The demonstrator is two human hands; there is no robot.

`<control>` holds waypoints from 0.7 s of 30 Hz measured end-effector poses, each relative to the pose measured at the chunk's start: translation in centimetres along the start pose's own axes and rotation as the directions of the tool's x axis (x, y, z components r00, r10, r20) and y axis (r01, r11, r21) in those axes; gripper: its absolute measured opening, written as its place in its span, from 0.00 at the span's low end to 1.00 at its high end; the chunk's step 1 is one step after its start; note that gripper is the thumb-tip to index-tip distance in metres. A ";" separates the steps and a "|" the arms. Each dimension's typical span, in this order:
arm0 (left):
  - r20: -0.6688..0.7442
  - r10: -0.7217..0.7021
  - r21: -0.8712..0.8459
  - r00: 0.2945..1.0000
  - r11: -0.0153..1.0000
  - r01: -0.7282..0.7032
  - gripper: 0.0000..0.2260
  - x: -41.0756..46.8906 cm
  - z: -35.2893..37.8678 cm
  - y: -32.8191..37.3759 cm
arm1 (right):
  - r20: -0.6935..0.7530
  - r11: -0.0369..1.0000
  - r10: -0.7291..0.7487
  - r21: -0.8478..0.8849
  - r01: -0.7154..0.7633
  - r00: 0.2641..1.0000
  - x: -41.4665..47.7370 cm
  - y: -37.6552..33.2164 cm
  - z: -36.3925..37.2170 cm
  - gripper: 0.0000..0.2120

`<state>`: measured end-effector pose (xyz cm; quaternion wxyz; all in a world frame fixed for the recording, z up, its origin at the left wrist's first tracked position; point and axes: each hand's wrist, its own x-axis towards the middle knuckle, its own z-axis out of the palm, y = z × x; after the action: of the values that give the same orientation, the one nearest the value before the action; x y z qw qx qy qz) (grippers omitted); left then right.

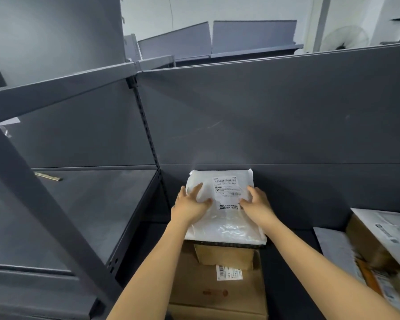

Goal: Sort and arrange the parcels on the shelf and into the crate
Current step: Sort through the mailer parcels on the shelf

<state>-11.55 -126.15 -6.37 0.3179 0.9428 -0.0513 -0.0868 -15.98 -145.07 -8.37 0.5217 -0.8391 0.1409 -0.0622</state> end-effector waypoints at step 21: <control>0.339 0.520 0.132 0.784 0.799 -0.587 0.30 -5.2 18.9 24.3 | -0.623 0.887 0.393 0.064 -0.457 0.676 -12.5 13.8 -26.1 0.30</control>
<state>-21.32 -155.76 -5.68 0.2071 0.8928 -0.3823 -0.1174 -36.85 -169.44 -8.46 0.4045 -0.7392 0.4981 -0.2044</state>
